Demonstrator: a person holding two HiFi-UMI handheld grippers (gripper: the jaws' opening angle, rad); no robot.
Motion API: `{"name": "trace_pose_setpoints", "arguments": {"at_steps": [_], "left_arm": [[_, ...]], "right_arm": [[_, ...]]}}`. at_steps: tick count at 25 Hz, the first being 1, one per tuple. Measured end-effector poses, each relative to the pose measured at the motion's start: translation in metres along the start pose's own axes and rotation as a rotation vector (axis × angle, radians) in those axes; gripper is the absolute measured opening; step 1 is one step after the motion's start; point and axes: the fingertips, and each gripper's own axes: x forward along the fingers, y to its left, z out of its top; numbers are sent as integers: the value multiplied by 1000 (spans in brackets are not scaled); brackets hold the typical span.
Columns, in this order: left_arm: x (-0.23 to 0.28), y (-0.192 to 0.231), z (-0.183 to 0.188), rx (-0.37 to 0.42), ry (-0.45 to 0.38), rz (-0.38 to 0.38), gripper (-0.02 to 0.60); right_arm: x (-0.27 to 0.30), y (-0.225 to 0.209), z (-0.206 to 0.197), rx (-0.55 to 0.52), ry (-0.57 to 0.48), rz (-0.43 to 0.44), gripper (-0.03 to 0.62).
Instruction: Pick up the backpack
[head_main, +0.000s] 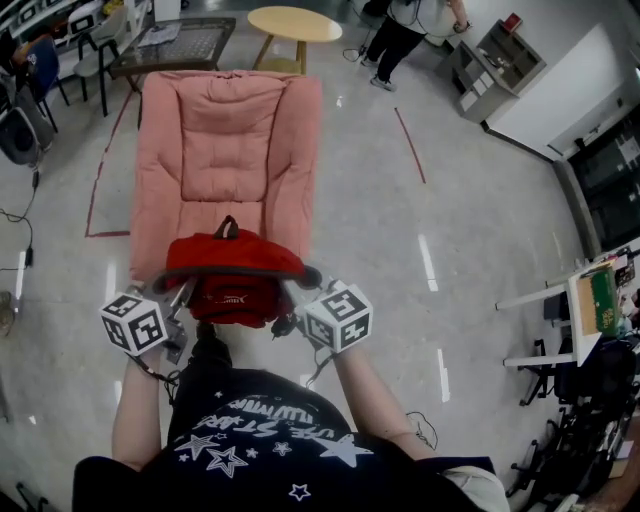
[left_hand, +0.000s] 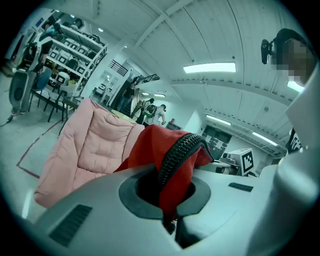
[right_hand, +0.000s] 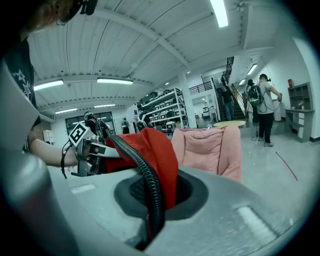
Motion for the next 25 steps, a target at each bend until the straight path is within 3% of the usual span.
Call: {"name": "trace_pose_setpoints", "arguments": {"at_steps": [5, 10, 16, 25], "left_arm": [[-32, -45, -19, -36, -66, 30, 9], [-52, -89, -46, -40, -76, 79, 9], [-82, -98, -83, -65, -40, 145, 9], [-95, -94, -92, -62, -33, 142, 9]], "right_arm": [[-50, 32, -3, -60, -5, 75, 12], [-91, 43, -16, -22, -22, 133, 12], [-99, 69, -41, 4, -10, 195, 12], [-101, 86, -61, 48, 17, 187, 12]]}}
